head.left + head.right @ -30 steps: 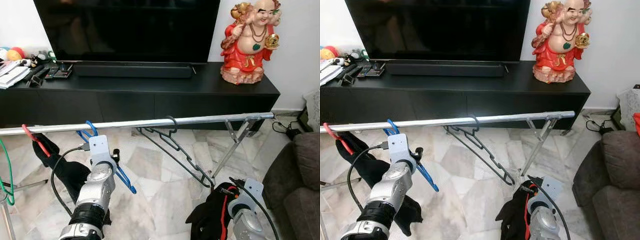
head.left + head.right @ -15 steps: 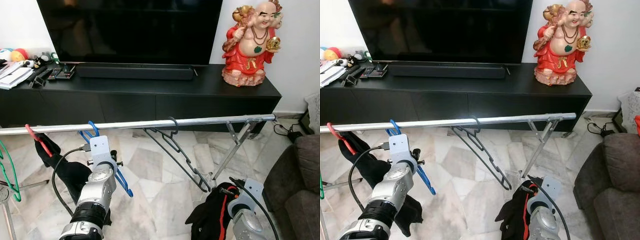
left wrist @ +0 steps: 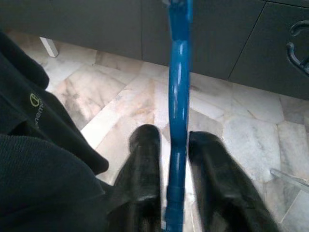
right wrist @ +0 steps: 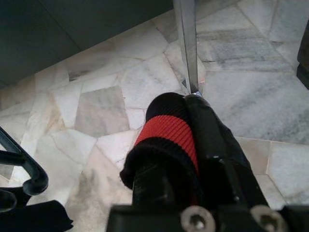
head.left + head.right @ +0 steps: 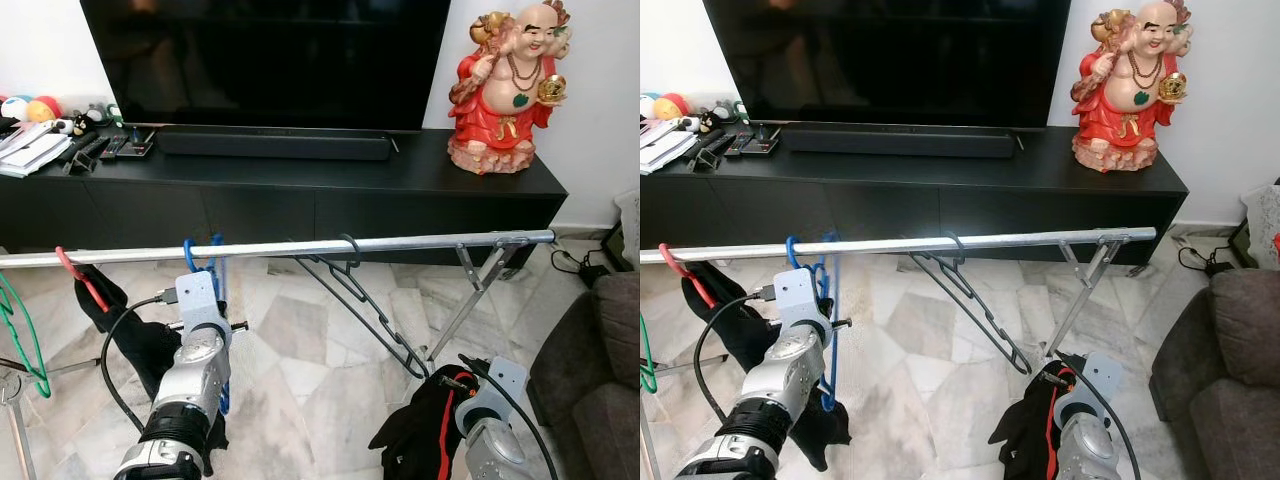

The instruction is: Hang hanger

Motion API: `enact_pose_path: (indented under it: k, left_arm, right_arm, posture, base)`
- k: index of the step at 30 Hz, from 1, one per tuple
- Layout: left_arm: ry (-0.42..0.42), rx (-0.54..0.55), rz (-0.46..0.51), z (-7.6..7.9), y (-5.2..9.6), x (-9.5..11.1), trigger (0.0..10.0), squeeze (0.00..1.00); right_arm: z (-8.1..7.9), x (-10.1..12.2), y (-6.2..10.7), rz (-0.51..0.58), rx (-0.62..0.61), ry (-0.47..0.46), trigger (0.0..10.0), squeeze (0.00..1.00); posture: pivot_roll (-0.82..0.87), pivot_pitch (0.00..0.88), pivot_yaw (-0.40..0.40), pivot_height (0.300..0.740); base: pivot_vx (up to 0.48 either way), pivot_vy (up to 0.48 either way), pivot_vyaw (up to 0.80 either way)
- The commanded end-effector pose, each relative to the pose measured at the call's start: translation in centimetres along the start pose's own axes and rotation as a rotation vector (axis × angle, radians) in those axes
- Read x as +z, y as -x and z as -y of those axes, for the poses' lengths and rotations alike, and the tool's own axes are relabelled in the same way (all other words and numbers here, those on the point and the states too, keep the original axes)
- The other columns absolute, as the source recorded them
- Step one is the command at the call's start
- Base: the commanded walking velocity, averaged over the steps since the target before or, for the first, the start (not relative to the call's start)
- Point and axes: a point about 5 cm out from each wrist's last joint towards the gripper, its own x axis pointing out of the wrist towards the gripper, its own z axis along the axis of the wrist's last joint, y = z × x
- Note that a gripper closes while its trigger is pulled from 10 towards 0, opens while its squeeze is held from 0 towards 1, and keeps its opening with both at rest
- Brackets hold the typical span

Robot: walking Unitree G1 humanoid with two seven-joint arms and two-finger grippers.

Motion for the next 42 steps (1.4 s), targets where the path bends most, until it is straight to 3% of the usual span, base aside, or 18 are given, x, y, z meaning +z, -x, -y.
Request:
enact_pose_path:
  k: [1,3,4,5,10,11,15,16,25,41,42]
  left_arm:
    - [0.003,-0.002,0.004,-0.1,-0.2,0.3,10.0,1.00]
    - [0.002,-0.014,0.000,-0.1,-0.3,0.4,10.0,1.00]
    - [0.006,-0.025,-0.005,0.0,-0.4,0.4,10.0,0.23]
    - [0.013,-0.036,-0.008,0.1,-0.4,0.4,10.0,0.00]
    - [0.016,-0.055,-0.001,0.1,-0.7,0.8,10.0,0.00]
    - [0.011,-0.053,0.000,0.1,-0.8,0.9,10.0,1.00]
    - [0.004,-0.059,-0.004,0.2,-1.0,0.9,10.0,1.00]
    - [0.000,-0.059,-0.007,0.2,-1.0,0.8,10.0,0.00]
    - [-0.021,-0.034,-0.018,0.2,-1.2,0.6,10.0,0.00]
    - [0.021,-0.017,-0.015,0.7,-1.5,1.1,10.0,0.00]
    - [0.021,-0.018,-0.011,0.8,-1.5,1.3,9.0,0.00]
  right_arm:
    - [0.1,0.2,0.0,0.019,0.003,-0.005,10.0,0.00]
    - [0.2,0.2,0.0,0.019,0.000,-0.006,10.0,0.00]
    - [0.3,0.2,0.1,0.019,-0.002,-0.006,10.0,0.00]
    - [0.3,0.2,0.1,0.018,-0.003,-0.006,10.0,0.00]
    - [0.5,0.2,0.1,0.020,-0.008,-0.007,10.0,0.00]
    - [0.5,0.2,0.1,0.021,-0.010,-0.007,10.0,0.00]
    - [0.6,0.2,0.1,0.021,-0.012,-0.007,10.0,0.00]
    - [0.6,0.1,0.2,0.021,-0.012,-0.008,10.0,0.00]
    - [0.7,0.1,0.2,0.020,-0.010,-0.007,10.0,0.00]
    - [1.2,-0.1,0.5,0.035,-0.011,-0.009,10.0,0.00]
    - [1.2,-0.2,0.5,0.035,-0.011,-0.009,10.0,0.00]
  posture:
    - [-0.06,0.026,0.000,0.740]
    - [-0.06,0.032,-0.001,0.740]
    - [-0.06,0.035,-0.002,0.740]
    - [-0.06,0.036,-0.002,0.740]
    - [-0.06,0.044,-0.001,0.740]
    - [-0.06,0.050,-0.001,0.740]
    - [-0.07,0.055,-0.002,0.740]
    - [-0.07,0.056,-0.002,0.740]
    - [-0.07,0.061,-0.005,0.740]
    - [-0.08,0.088,-0.004,0.740]
    - [-0.08,0.092,-0.004,0.740]
  base:
    - [0.000,0.000,0.00]
    - [0.000,0.000,0.00]
    - [0.000,0.000,0.00]
    - [0.000,0.000,0.00]
    - [0.000,0.000,0.00]
    - [0.000,0.000,0.00]
    - [0.000,0.000,0.00]
    - [0.000,0.000,0.00]
    - [0.000,0.000,0.00]
    - [0.000,0.000,0.00]
    - [0.000,0.000,0.00]
